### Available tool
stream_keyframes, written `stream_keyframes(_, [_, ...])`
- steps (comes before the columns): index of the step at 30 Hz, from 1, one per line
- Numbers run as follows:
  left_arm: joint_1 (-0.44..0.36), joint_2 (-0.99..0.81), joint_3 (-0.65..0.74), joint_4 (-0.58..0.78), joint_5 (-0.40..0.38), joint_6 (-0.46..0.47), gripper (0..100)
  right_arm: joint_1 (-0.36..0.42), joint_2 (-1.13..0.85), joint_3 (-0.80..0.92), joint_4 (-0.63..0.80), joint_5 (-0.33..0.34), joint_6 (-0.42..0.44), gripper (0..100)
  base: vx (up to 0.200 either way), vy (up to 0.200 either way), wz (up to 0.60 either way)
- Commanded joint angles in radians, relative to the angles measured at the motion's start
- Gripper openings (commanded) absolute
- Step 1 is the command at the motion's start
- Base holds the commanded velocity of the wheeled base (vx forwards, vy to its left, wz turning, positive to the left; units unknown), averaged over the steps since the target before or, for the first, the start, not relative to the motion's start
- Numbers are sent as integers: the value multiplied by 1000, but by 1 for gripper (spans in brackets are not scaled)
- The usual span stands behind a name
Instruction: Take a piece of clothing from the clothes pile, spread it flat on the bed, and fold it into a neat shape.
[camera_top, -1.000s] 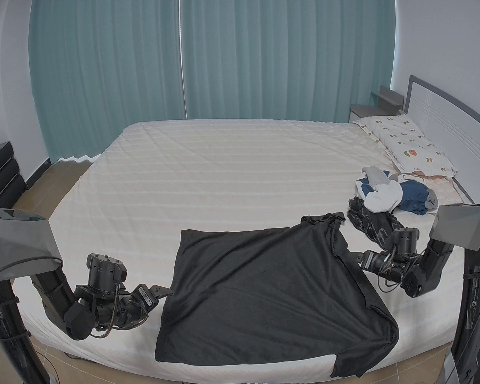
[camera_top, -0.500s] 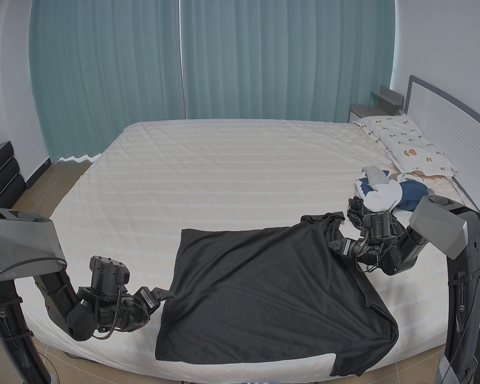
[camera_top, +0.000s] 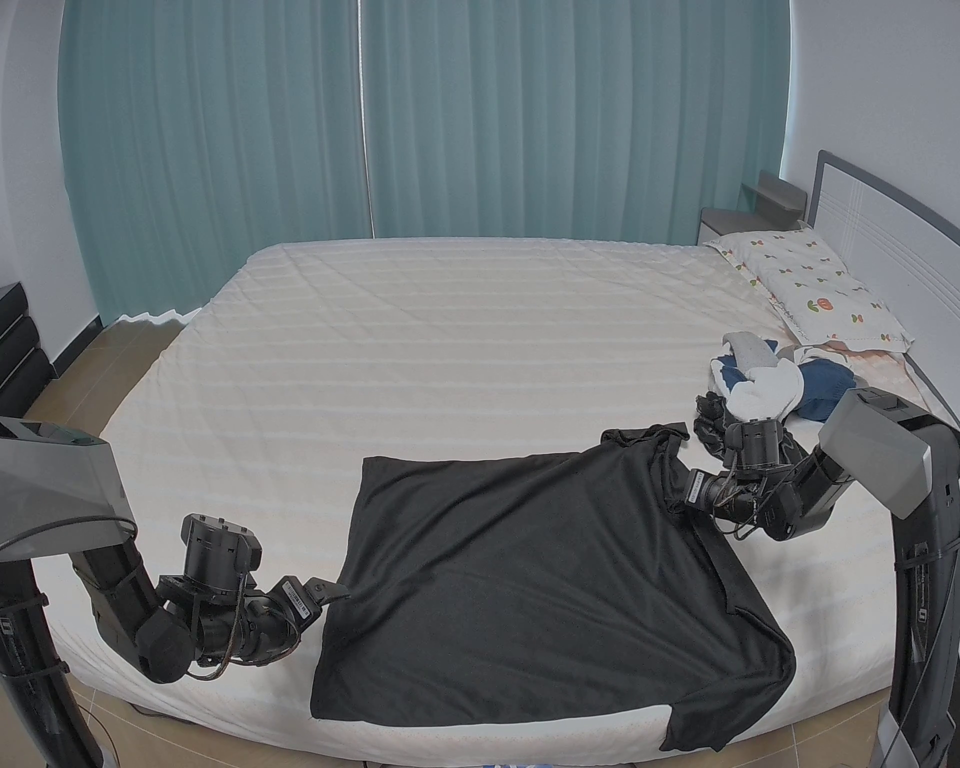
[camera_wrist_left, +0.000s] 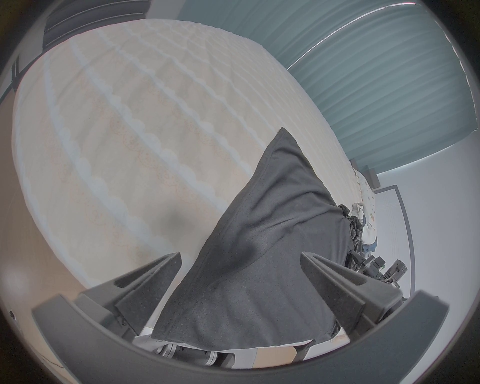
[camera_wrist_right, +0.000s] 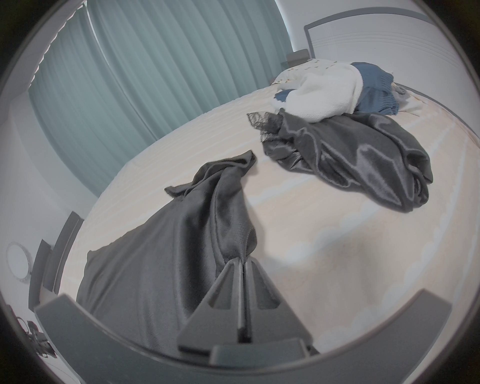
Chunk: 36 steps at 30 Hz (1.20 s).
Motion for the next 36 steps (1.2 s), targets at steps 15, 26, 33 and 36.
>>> stream_keyframes(15, [0, 3, 2, 1, 0, 0, 100, -164, 5, 0, -9, 128, 23, 0, 0, 0, 0])
stream_keyframes(26, [0, 1, 6, 1, 0, 0, 100, -187, 17, 3, -55, 144, 46, 100, 0, 0, 0])
stream_keyframes(33, [0, 1, 6, -1, 0, 0, 100, -155, -49, 66, -116, 137, 40, 100, 0, 0, 0])
stream_keyframes(36, [0, 3, 6, -1, 0, 0, 100, -105, -47, 67, -113, 121, 31, 100, 0, 0, 0])
